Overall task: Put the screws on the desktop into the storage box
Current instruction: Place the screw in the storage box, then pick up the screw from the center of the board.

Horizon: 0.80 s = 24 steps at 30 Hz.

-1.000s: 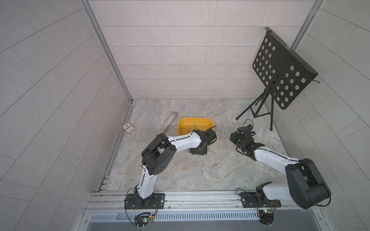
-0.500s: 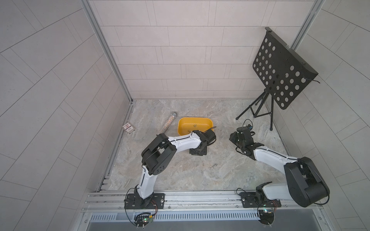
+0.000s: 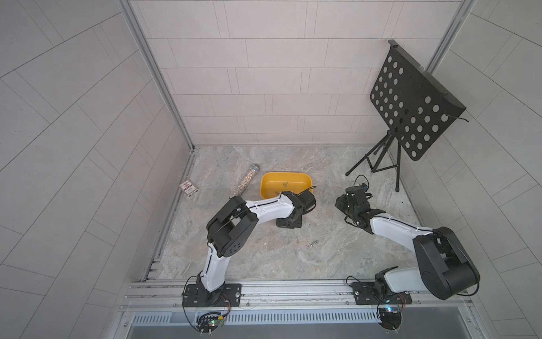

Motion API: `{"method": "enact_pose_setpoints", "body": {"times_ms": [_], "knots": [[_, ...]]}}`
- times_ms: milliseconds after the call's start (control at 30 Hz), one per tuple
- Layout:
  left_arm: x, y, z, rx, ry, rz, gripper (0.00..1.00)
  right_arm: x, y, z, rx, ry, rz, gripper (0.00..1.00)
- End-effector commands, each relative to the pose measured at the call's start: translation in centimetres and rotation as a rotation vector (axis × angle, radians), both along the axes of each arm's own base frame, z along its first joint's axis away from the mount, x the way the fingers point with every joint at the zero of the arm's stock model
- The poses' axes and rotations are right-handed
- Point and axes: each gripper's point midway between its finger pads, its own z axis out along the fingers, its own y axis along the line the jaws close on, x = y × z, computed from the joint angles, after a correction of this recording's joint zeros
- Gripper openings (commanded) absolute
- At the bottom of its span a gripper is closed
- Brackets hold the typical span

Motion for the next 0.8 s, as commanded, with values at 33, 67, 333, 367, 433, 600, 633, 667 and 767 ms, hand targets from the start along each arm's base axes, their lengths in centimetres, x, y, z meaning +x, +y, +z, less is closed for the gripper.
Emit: {"method": "enact_pose_setpoints", "body": {"times_ms": [33,67,333,367,433,600,633,667,767], "knots": [[-1.2,2.6,4.0,0.039,-0.031,-0.016,0.03,0.3,-0.2,0.3,-0.006,0.001,-0.010,0.46],[-1.4,2.8,5.1,0.034,-0.042,-0.020,0.04,0.3,-0.2,0.3,-0.007,0.002,-0.010,0.46],[0.1,3.4,14.0,-0.007,-0.169,-0.048,0.04,0.4,-0.1,0.3,-0.004,0.002,-0.007,0.46],[0.8,3.2,14.8,-0.009,-0.185,-0.063,0.04,0.4,-0.1,0.3,-0.004,0.002,-0.007,0.46],[2.7,2.6,16.1,-0.024,-0.224,-0.068,0.04,0.3,-0.1,0.2,-0.003,0.004,-0.006,0.46],[7.9,1.5,15.6,-0.021,-0.216,-0.062,0.04,0.3,-0.1,0.2,-0.006,0.005,-0.006,0.46],[8.8,1.3,15.0,-0.021,-0.193,-0.064,0.03,0.3,-0.1,0.2,-0.006,0.005,-0.006,0.46],[9.6,1.1,14.3,-0.016,-0.169,-0.067,0.03,0.3,-0.1,0.1,-0.006,0.006,-0.007,0.46],[11.5,1.1,12.1,0.016,-0.138,-0.061,0.03,0.3,-0.1,0.1,-0.006,0.007,-0.006,0.46]]}}
